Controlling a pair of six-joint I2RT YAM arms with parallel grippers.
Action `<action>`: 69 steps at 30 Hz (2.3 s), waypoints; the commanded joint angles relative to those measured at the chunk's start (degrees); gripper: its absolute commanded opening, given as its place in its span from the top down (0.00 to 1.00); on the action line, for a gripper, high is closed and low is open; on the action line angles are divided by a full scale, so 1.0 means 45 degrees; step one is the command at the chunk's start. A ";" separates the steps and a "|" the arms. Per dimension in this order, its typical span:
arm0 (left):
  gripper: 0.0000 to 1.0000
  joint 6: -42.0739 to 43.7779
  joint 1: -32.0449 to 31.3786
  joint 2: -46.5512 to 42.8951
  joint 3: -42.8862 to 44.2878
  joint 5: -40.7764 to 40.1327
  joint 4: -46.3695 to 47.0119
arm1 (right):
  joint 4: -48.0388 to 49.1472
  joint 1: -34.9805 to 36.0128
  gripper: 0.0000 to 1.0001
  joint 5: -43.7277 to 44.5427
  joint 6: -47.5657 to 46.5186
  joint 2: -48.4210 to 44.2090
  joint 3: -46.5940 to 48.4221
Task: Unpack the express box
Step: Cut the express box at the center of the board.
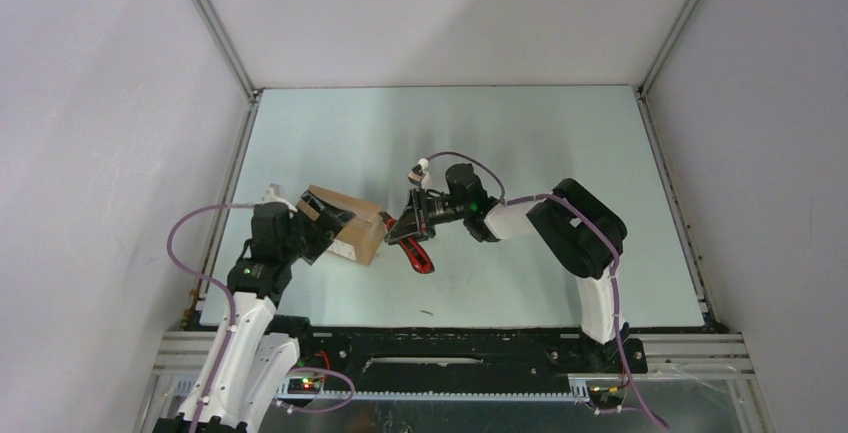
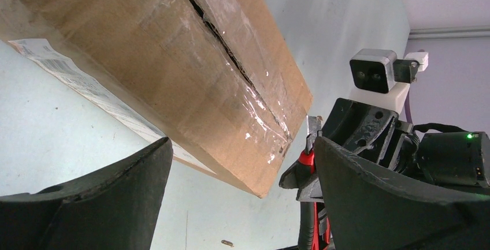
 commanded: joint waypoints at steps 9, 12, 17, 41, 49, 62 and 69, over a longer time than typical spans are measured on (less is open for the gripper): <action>0.06 -0.0088 -0.0069 0.0023 -0.0059 0.0046 0.0528 | 0.0166 -0.0196 1.00 0.0277 -0.0078 -0.0050 -0.0272; 0.06 -0.0098 -0.0060 0.0037 -0.0052 0.0045 0.0525 | 0.0216 -0.0186 1.00 0.0360 -0.0063 -0.0076 -0.0272; 0.06 -0.0105 -0.0067 0.0030 -0.0052 0.0020 0.0472 | 0.0828 -0.0196 1.00 0.0286 0.0330 0.0002 -0.0272; 0.06 -0.0283 -0.0059 -0.0018 -0.0325 0.0093 0.0471 | 0.1824 0.0041 1.00 0.0125 0.0938 0.0204 -0.0077; 0.06 -0.0225 -0.0065 0.0059 -0.0354 0.0166 0.0516 | 0.1960 0.0226 1.00 -0.0129 0.1014 0.0535 0.0145; 0.07 -0.0127 -0.0053 0.0312 -0.0355 0.0174 0.0553 | 0.1712 0.0672 1.00 -0.1035 0.0615 0.0485 0.0653; 0.21 -0.0667 -0.0066 0.0239 -0.0638 0.0605 0.1074 | 0.1280 0.0936 1.00 -0.1555 0.0421 0.0750 0.1079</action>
